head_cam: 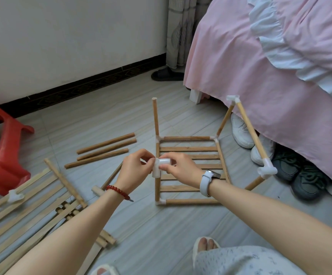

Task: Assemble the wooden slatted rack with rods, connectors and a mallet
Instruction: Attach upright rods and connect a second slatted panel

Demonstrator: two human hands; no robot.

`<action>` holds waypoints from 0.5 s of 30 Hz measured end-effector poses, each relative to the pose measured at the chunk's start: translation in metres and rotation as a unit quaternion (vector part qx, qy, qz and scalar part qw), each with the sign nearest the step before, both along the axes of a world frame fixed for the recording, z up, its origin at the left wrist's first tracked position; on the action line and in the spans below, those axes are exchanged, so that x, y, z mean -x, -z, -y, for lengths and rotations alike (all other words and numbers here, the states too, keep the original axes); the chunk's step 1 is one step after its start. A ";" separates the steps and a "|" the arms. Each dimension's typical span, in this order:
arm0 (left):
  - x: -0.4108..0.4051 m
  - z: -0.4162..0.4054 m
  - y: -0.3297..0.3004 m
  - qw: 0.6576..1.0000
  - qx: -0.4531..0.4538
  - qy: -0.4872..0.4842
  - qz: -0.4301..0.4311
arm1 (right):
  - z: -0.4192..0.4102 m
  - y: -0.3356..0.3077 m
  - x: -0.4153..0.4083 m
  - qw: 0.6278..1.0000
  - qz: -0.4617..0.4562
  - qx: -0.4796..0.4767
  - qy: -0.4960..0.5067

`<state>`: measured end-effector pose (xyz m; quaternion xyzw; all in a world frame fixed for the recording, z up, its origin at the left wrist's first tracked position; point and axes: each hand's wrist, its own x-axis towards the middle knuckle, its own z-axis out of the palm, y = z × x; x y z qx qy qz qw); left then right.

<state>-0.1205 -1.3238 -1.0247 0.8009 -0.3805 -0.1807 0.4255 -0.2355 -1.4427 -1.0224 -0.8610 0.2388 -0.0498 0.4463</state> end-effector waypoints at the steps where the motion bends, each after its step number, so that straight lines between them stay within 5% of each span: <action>1: 0.000 0.000 0.000 1.000 0.003 0.001 -0.016 | 0.001 0.001 0.001 1.000 0.000 -0.022 0.012; 15: -0.003 -0.003 0.014 0.987 -0.121 0.105 0.003 | 0.010 0.006 0.006 0.982 0.005 -0.174 0.075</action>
